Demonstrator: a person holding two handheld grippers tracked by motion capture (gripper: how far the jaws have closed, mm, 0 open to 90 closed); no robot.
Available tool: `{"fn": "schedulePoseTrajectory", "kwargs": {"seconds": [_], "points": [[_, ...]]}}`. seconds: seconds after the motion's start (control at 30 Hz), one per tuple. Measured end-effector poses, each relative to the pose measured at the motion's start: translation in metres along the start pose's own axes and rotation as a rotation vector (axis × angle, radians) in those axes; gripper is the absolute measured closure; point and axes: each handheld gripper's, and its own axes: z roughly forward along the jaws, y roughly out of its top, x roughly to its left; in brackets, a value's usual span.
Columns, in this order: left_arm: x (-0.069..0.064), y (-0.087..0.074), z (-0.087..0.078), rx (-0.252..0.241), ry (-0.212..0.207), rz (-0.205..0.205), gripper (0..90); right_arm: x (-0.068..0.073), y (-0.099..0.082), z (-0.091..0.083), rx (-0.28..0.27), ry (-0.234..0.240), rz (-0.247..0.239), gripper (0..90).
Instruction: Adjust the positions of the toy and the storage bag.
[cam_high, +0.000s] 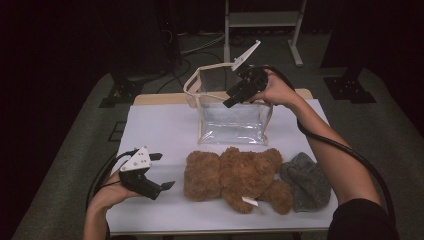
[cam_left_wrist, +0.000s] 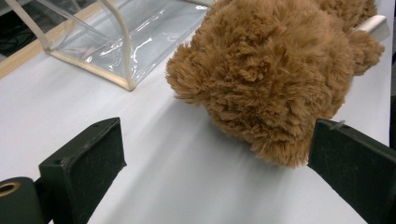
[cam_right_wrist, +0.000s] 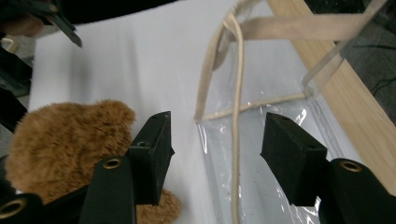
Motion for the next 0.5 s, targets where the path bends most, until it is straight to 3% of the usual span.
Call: {"fn": "schedulePoseTrajectory", "kwargs": {"seconds": [0.2, 0.5], "points": [[-0.001, 0.000, 0.000, 0.005, 0.000, 0.004, 3.0, -0.005, -0.005, 0.006, 0.025, -0.016, 0.007, 52.2], [-0.001, 0.000, 0.000, 0.006, -0.004, 0.006, 3.1, -0.002, -0.012, 0.012, 0.063, -0.019, 0.028, 78.3]]}}
